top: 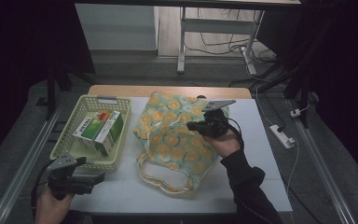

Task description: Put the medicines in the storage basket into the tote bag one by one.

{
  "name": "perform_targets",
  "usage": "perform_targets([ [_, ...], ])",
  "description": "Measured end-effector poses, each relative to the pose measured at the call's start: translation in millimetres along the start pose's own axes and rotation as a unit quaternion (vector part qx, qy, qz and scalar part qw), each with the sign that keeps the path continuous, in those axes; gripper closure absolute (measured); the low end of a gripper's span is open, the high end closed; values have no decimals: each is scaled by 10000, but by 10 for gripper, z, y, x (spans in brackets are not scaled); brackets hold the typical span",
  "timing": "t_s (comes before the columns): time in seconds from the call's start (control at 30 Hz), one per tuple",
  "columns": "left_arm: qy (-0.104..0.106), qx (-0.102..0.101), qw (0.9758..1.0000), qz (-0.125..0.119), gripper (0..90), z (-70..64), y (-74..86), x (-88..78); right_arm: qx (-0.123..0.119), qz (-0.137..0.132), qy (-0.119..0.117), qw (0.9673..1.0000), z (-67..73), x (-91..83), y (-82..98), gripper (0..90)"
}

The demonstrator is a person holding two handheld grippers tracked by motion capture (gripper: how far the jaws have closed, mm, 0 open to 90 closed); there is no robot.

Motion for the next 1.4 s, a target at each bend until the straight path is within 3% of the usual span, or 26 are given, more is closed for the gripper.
perform_targets([
  [0.23,-249,-200,9994,-109,0,180,-128,11,-20,-17,5,10000,-2,-10,-6,900],
  [0.63,-835,-365,9957,142,0,580,-358,81,-47,-36,-27,10000,11,-19,-18,900],
  [0.97,-904,-599,9940,164,0,813,-569,127,-44,-35,-43,10000,15,-19,-24,900],
  [1.4,-1051,-738,9909,414,0,1016,-765,272,-62,-73,-28,10000,21,-43,-51,900],
])
Point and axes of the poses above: each handheld gripper's, and its own axes: x roughly forward along the jaws, y roughly out of its underside, z roughly to its left, the point moved 6 cm from there along x, roughly forward along the jaws, and after that the axes turned 15 degrees about -x, right-handed, at the moved point
